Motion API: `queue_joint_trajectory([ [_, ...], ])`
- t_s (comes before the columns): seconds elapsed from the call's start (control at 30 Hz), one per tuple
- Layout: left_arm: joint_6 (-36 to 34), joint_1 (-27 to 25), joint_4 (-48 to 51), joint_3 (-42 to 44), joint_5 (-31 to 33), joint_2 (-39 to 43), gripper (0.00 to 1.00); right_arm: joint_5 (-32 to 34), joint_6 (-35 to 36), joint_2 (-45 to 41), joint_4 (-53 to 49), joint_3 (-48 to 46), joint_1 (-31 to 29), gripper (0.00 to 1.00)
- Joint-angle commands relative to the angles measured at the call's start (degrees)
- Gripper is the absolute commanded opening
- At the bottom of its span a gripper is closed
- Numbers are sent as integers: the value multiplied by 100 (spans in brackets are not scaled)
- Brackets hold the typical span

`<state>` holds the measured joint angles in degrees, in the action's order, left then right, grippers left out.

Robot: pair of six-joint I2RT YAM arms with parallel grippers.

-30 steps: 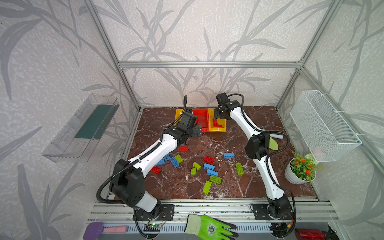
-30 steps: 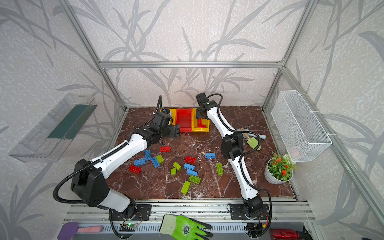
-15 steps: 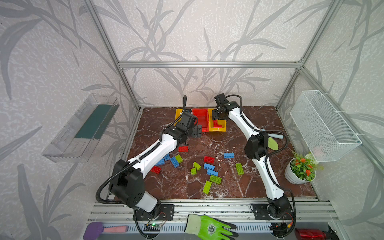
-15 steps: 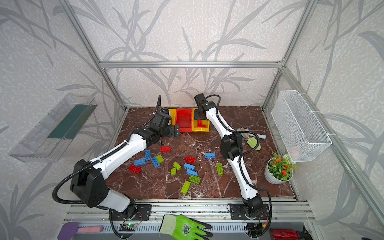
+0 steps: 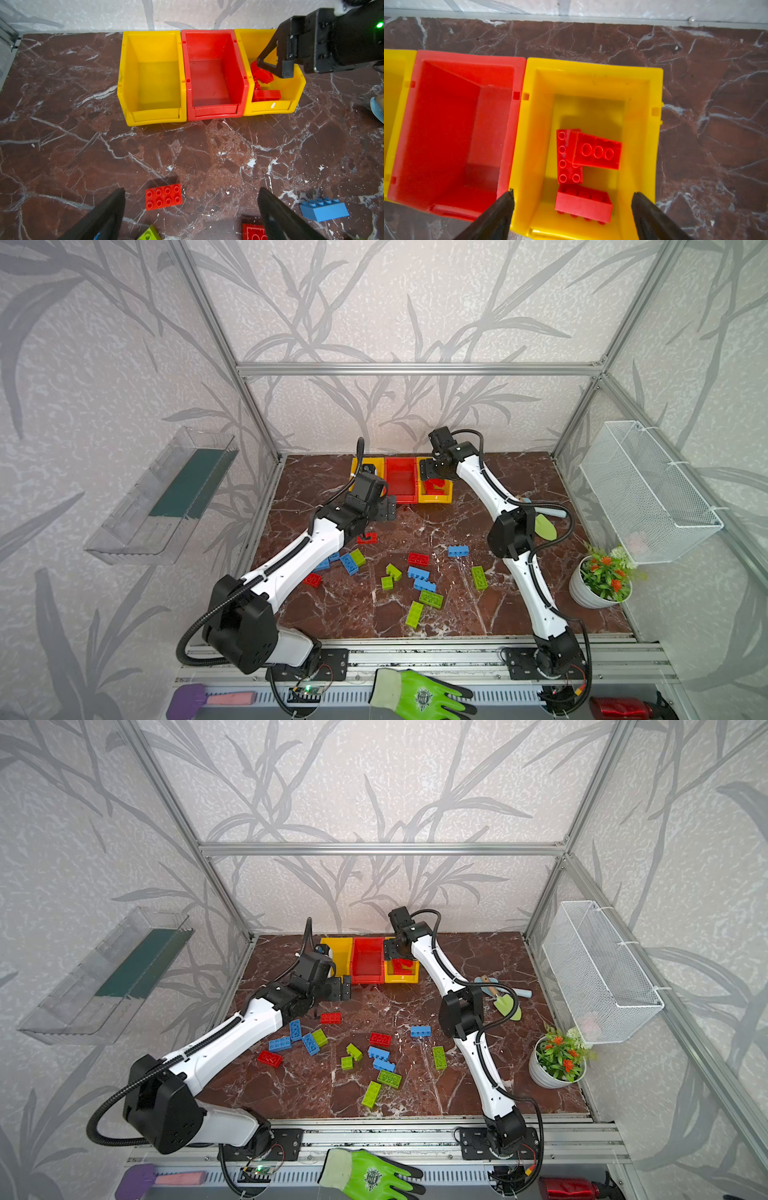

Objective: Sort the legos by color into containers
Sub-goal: 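Reach the right gripper back to the pile and grasp a fourth red brick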

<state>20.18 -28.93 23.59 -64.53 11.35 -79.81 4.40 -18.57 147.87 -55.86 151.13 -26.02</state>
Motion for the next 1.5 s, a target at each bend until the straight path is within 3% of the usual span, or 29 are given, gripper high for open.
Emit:
queue_joint_trajectory([
  [0.0, 194, 35, -85, 370, 25, 469, 99, 63, 8, -721, -346, -301, -248, 89],
  [0.33, 794, 40, 199, 1730, 171, 2162, 99, 111, -455, -1338, -514, -1459, -1621, 90],
  [0.53, 988, 45, 642, 2305, 307, 3375, 99, 247, -1020, -1166, -521, -1510, -2355, 97],
  [0.73, 1041, 43, 1077, 2341, 242, 4276, 99, 182, -1527, -689, -365, -1283, -2755, 100],
  [1.03, 1058, 33, 1435, 2221, 236, 4685, 99, 564, -1760, 236, -574, -113, -3016, 99],
  [1.47, 1102, 28, 1454, 2231, 240, 4740, 99, 663, -2003, 680, -20, -110, -3061, 99],
])
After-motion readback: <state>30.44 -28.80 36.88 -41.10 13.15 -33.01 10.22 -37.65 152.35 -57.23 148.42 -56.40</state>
